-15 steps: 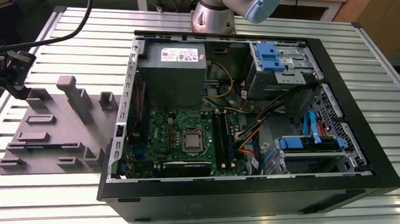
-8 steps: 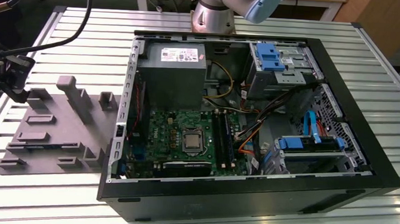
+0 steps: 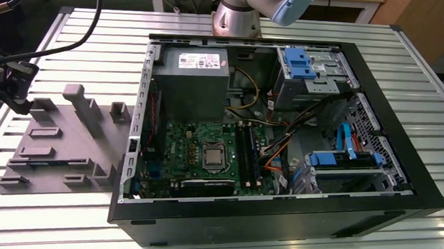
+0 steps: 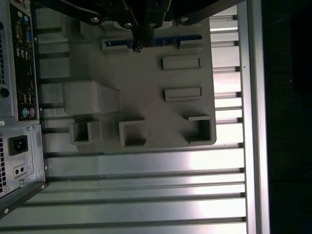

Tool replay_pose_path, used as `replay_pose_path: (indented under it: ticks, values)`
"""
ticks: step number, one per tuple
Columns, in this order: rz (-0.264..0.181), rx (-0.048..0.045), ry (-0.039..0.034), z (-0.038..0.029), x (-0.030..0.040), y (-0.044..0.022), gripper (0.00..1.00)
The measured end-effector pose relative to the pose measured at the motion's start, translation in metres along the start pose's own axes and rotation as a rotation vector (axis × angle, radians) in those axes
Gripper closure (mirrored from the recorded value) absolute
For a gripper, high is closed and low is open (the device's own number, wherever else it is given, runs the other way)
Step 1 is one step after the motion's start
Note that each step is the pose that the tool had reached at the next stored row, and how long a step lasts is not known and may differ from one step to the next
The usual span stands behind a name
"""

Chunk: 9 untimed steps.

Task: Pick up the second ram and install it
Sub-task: 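Pick up the second ram and move it above second insertion slot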

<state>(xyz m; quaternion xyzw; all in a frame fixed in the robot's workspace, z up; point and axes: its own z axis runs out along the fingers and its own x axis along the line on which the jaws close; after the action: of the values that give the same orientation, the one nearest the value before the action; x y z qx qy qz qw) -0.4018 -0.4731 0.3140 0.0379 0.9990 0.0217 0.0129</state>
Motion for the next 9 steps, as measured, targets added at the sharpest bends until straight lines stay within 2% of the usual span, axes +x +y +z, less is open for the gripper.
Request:
replay_pose_path:
  ticks: [9]
  values:
    - [-0.021, -0.0004, 0.001, 0.0, 0.0001, 0.0, 0.89]
